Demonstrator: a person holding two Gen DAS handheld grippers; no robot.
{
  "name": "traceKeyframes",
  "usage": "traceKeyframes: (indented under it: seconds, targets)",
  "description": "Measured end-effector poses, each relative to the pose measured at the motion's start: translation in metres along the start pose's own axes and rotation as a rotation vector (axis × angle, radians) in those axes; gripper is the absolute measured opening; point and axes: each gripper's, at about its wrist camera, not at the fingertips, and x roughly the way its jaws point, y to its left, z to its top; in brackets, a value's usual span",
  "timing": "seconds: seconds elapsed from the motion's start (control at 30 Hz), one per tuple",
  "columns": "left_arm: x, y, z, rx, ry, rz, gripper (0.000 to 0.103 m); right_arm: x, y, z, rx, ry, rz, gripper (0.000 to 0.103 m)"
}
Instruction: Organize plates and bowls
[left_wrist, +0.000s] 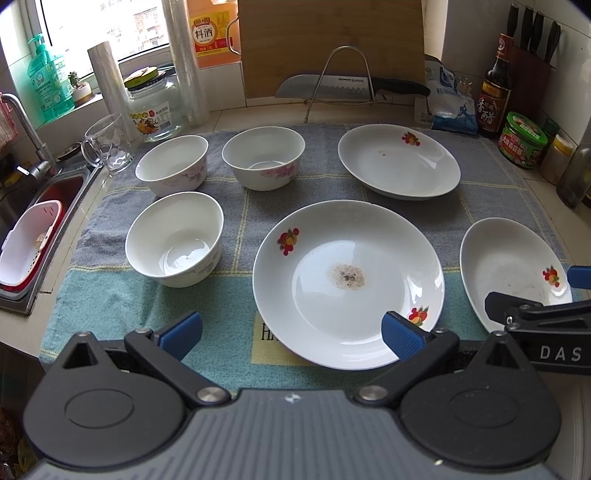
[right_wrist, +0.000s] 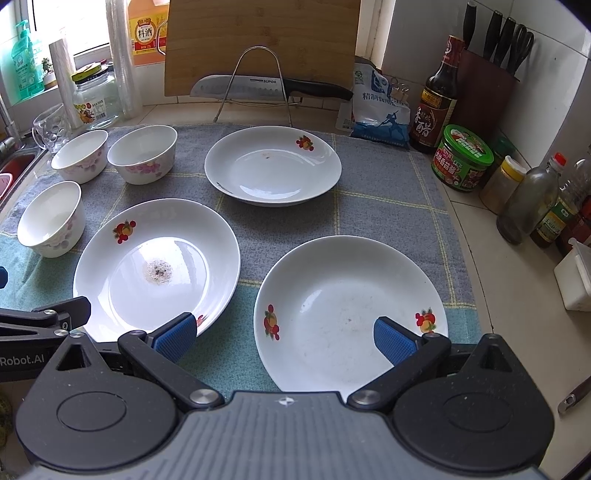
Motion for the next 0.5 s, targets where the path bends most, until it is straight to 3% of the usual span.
traceKeyframes:
  seconds: [0.5]
  targets:
    - [0.0028,0.0041,0.001,0.018,-0.009,-0.013,0.102,-0.0021,0.0048,0.0025,-0.001,-0.009,-0.016,0.103]
